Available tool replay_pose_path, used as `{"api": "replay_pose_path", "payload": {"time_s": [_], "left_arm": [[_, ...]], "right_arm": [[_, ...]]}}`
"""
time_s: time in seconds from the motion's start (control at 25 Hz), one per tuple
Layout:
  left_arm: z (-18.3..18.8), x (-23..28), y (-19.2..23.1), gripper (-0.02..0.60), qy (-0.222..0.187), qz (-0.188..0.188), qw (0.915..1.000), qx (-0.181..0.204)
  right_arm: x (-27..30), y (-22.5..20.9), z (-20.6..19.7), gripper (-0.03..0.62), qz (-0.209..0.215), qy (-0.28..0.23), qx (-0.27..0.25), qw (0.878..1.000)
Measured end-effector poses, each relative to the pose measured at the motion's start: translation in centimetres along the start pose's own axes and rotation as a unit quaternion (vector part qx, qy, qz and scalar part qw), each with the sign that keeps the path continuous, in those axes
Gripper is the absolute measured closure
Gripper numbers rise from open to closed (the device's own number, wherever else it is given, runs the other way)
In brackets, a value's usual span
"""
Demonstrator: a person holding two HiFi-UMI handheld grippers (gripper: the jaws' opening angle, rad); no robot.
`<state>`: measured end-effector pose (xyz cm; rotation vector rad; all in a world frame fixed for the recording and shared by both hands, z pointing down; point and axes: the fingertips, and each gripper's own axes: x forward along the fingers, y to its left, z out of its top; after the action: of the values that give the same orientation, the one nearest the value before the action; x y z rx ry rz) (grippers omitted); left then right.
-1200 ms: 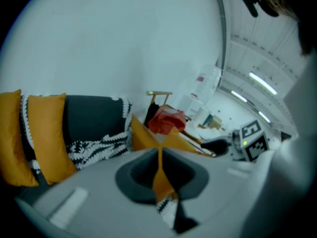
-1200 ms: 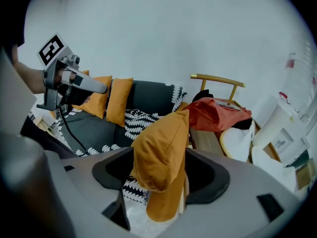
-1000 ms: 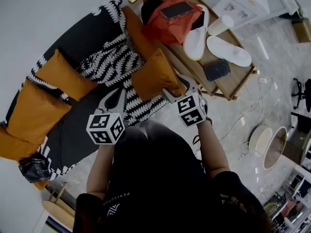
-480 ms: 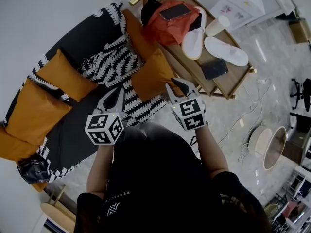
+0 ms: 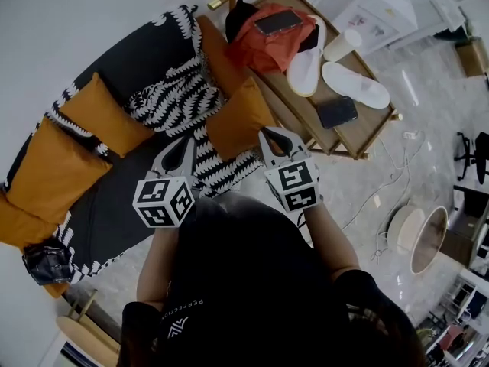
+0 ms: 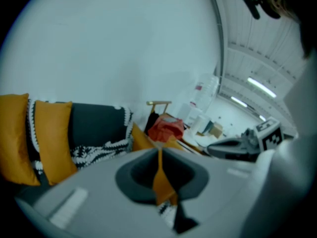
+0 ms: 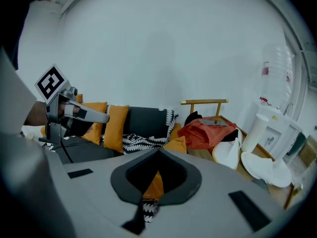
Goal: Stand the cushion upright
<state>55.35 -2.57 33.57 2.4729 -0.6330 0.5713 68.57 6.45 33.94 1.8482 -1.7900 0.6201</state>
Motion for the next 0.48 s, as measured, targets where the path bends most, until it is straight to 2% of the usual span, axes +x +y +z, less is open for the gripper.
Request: {"api": "replay_pose_path", "payload": {"time_s": [0.48], "left_arm": [[-0.5, -1.2, -0.4, 0.552, -0.006, 0.019, 0.9998, -0.005]], "right_arm": [[-0.4, 1.3, 0.0, 0.6, 0.026, 0.007, -0.001, 1.0]]}}
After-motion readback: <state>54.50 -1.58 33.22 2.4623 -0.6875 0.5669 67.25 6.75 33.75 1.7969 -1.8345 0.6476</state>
